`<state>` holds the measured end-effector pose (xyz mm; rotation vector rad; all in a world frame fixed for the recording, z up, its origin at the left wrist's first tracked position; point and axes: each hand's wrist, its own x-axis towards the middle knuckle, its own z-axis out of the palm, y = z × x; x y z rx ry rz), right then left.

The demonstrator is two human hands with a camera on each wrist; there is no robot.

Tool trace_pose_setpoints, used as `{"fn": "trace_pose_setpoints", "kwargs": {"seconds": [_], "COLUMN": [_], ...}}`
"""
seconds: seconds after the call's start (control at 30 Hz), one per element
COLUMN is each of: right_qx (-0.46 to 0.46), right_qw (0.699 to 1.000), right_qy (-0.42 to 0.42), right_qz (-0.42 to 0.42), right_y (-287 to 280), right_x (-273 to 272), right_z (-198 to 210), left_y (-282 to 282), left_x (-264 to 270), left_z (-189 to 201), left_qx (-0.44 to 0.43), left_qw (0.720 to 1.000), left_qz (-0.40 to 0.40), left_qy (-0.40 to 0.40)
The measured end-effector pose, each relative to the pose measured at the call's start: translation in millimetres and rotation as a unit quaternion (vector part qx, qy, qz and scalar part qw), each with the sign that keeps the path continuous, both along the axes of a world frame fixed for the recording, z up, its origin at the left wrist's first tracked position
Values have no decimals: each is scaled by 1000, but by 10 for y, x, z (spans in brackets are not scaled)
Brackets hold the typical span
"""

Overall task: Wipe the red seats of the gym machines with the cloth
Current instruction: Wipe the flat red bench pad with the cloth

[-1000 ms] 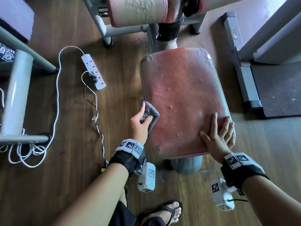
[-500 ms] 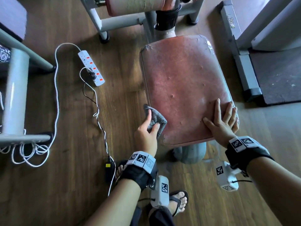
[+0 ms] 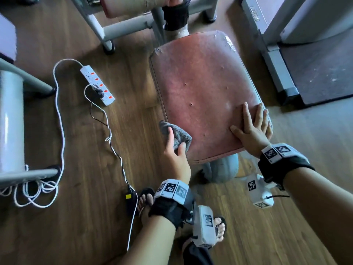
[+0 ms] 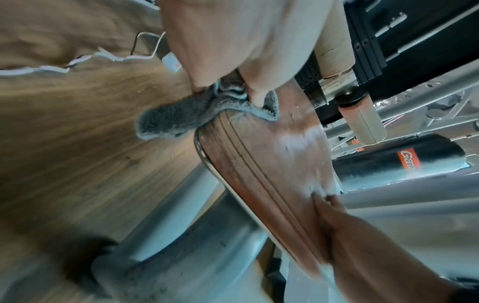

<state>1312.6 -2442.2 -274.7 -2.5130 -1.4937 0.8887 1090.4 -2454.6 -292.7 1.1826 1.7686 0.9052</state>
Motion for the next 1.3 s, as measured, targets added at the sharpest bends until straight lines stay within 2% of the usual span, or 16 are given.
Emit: {"fn": "trace_pose_setpoints", "kwargs": {"seconds": [0.1,0.27,0.4,0.5,0.6,0.7,0.77,0.83,0.9,0.97,1.07,1.17,1.23,1.3], "right_qx": [10,65,89,95,157,202,232,259,253,218,152,101,104,107], "right_qw": [1000,997,995,995,984,963,950,941,944,958,982,991,987,982], "right_qy": [-4,-16,-24,8,47,61,56,38,-5,-38,-56,-91,-116,-130], "right_qz": [14,32,44,6,-71,-165,-201,-217,-210,-183,-99,-19,-29,-80], "right_y": [-59,-364,-728,-823,-798,-741,-686,-607,-487,-325,-101,-67,-123,-185], "right_x": [50,76,-22,-113,-204,-348,-485,-603,-720,-879,-1149,-1257,-1193,-1066], "right_z": [41,88,50,16,65,226,297,318,308,302,246,74,-7,-46], "left_y": [-103,56,293,451,494,444,464,575,743,943,1215,1347,1372,1377], "left_x": [-19,-75,-10,167,396,525,470,351,200,60,-73,-133,-174,-238], "left_z": [-27,-114,-98,-3,136,297,402,471,493,460,328,209,165,147], "left_qx": [27,36,74,104,92,86,109,165,198,173,117,116,128,123], "left_qw": [997,966,928,881,851,848,865,890,914,926,916,892,878,866], "left_qz": [-55,-172,-246,-329,-425,-488,-480,-421,-347,-320,-348,-383,-402,-425], "left_qy": [52,191,269,326,296,187,100,56,61,103,164,210,227,232]}}
